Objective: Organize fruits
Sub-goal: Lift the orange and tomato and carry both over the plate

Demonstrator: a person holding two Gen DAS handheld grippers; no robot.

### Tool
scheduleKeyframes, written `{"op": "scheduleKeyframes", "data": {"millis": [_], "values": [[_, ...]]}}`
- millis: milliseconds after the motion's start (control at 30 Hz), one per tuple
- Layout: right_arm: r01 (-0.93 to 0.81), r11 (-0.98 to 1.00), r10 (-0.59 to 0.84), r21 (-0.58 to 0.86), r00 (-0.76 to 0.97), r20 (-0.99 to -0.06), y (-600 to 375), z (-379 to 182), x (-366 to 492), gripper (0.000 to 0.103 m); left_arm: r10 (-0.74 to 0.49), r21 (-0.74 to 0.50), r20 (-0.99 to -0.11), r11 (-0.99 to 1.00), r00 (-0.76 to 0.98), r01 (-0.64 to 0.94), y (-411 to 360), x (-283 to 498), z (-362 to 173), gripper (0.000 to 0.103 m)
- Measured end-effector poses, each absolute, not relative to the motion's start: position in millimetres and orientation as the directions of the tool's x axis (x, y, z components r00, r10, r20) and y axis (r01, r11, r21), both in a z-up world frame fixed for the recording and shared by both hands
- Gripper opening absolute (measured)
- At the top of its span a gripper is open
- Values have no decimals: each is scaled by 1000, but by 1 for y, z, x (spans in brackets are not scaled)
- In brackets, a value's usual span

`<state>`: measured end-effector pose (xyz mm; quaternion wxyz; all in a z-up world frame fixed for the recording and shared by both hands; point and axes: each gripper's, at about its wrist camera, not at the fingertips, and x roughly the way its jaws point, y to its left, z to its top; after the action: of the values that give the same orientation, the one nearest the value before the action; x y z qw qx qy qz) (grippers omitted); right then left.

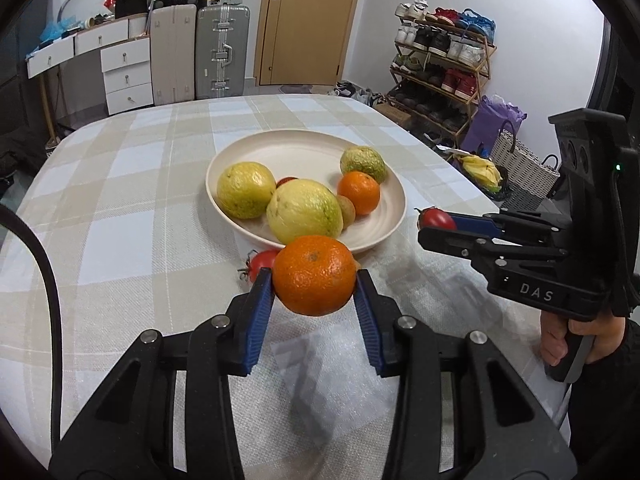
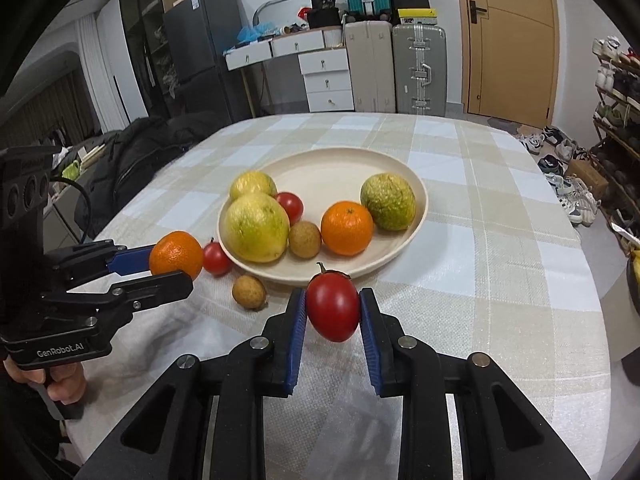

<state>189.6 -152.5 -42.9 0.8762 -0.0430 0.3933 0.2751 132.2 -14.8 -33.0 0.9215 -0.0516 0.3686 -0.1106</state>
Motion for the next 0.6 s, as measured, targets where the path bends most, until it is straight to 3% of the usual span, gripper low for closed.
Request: {"op": "scheduleKeyframes", "data": {"millis": [600], "values": [[-523,840,453,144,530,-716,-132,-42,206,27,-202,-153,-687,979,698,133,-11,162,-41,38]]}}
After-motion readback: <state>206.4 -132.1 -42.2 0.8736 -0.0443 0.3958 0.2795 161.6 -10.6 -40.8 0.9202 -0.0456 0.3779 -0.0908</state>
